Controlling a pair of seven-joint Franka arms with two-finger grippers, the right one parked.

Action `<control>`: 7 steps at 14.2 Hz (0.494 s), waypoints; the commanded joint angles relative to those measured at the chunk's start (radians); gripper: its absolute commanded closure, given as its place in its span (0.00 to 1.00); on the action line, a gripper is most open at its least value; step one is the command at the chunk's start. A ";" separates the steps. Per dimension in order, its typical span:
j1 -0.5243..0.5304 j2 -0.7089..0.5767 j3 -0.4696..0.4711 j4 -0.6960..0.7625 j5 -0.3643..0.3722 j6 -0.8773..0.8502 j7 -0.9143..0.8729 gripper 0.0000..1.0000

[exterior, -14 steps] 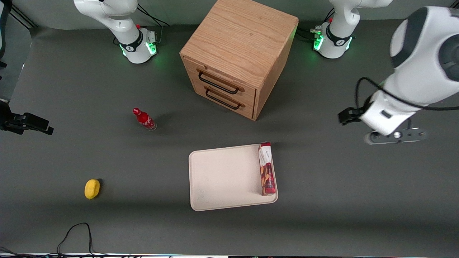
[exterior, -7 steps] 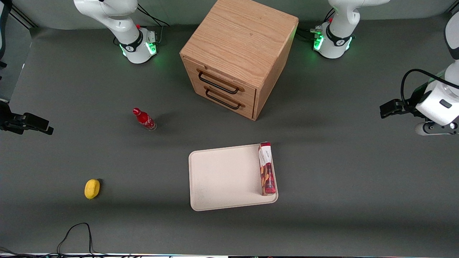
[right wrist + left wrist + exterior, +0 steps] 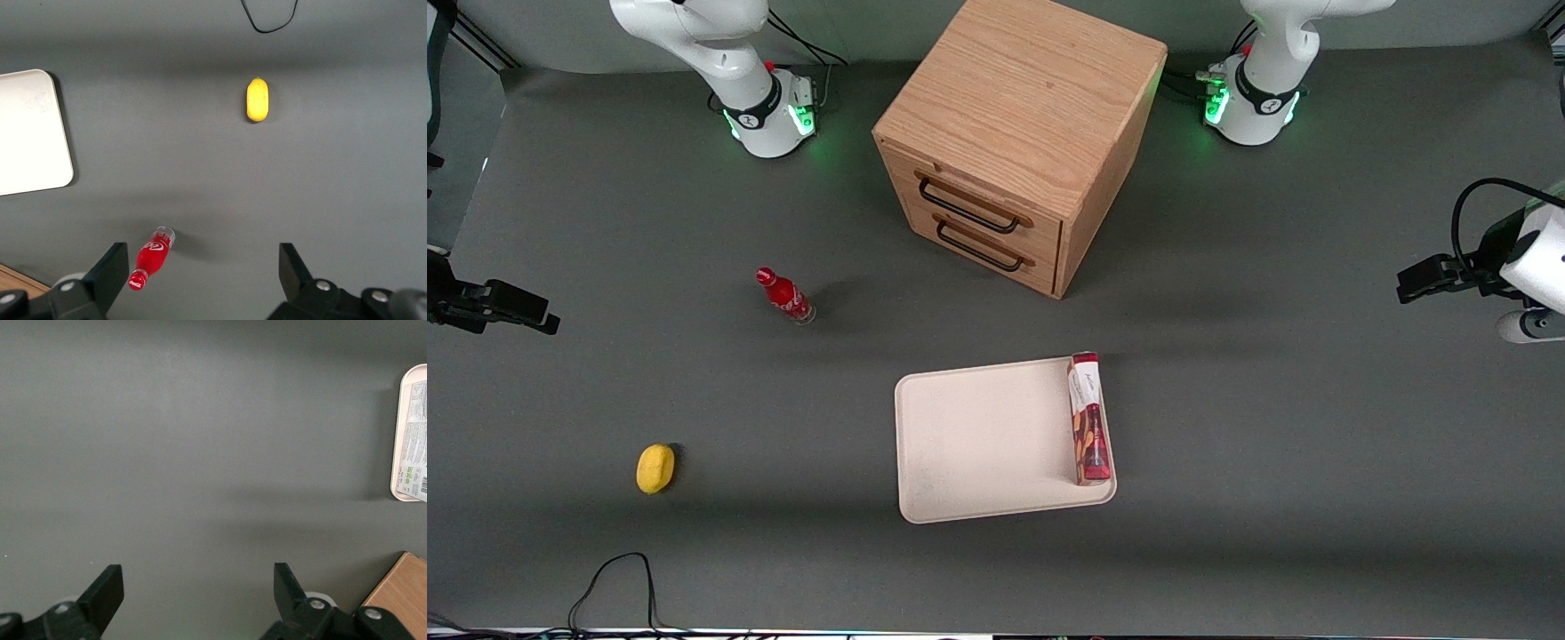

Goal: Place red cookie box on tray

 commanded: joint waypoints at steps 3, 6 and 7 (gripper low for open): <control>-0.014 -0.036 0.008 -0.019 -0.055 -0.027 0.009 0.00; -0.023 -0.030 0.008 -0.008 -0.064 -0.061 0.015 0.00; -0.025 -0.030 0.008 -0.008 -0.063 -0.065 0.018 0.00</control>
